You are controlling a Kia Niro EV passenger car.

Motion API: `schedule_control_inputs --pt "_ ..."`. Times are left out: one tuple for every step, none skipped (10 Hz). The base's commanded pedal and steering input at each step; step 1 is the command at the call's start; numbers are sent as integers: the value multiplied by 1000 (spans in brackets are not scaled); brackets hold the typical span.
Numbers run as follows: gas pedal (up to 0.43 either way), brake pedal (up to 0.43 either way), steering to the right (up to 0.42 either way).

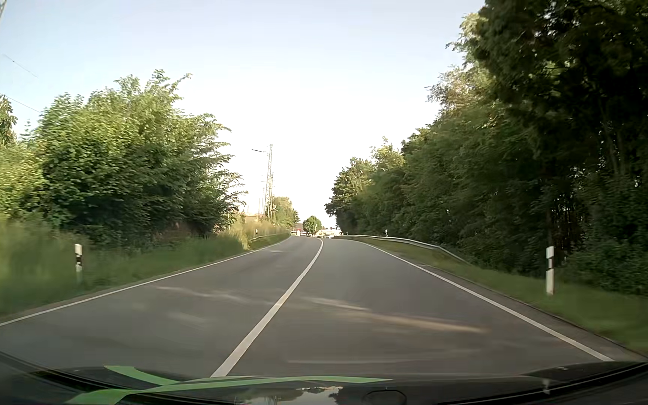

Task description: Follow the waypoints while adhering to traffic rules and regulations

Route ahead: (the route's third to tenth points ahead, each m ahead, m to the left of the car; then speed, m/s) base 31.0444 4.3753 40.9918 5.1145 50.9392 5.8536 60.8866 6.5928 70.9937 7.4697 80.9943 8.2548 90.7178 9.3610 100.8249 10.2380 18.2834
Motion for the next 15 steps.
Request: schedule_control_inputs --pt "0 0 -7" --pt "0 0 -8" --pt "0 0 -7" --pt "0 0 -8" --pt "0 0 -7" --pt "0 0 -8" --pt "0 0 -8" --pt "0 0 -7" --pt "0 0 -8" --pt "0 0 -7" --pt "0 0 -8" --pt "0 0 -8" --pt "0 0 -8" --pt "0 0 -8" --pt "0 0 -8"
